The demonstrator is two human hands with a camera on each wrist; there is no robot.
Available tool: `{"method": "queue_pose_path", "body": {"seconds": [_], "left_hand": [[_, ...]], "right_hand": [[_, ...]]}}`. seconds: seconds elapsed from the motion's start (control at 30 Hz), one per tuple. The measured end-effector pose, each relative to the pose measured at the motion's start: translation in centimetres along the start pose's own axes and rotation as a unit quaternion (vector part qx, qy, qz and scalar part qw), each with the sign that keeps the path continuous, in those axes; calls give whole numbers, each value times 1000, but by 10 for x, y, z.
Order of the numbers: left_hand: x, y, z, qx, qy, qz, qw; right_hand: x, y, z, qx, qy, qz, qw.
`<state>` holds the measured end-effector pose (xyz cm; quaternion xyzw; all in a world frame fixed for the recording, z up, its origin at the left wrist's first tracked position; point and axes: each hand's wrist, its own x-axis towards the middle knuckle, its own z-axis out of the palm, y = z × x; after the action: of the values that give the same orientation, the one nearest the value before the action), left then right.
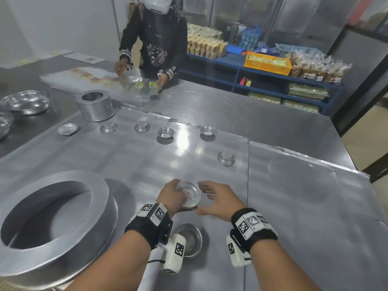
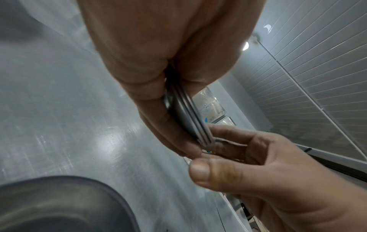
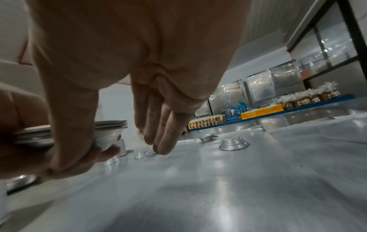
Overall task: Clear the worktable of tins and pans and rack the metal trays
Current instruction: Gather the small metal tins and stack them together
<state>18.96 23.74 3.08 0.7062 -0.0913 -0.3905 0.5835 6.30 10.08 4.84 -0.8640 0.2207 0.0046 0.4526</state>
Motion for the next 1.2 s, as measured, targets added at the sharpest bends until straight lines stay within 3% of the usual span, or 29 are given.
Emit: {"method": "queue_pose_path", "body": {"seconds": [0.2,0.53,0.63,0.9,1.2], "left_hand": [[15,0,1,-50,15,-28,998],[55,-4,5,-78,33,-50,995],[64,-10,5,-61,35,-45,996],[62,-11,7,-58,17,-57,996],[49,-11,-5,-82,25,-68,994]], "right_hand": [[50,18,-29,-169,-18,36,985],[147,68,-73,-348,51,105,930],[169,80,-82,-346,96,124,925],[197,96,-88,-329,95,215,915],[161,75,-75,-208,199,124,950]]}}
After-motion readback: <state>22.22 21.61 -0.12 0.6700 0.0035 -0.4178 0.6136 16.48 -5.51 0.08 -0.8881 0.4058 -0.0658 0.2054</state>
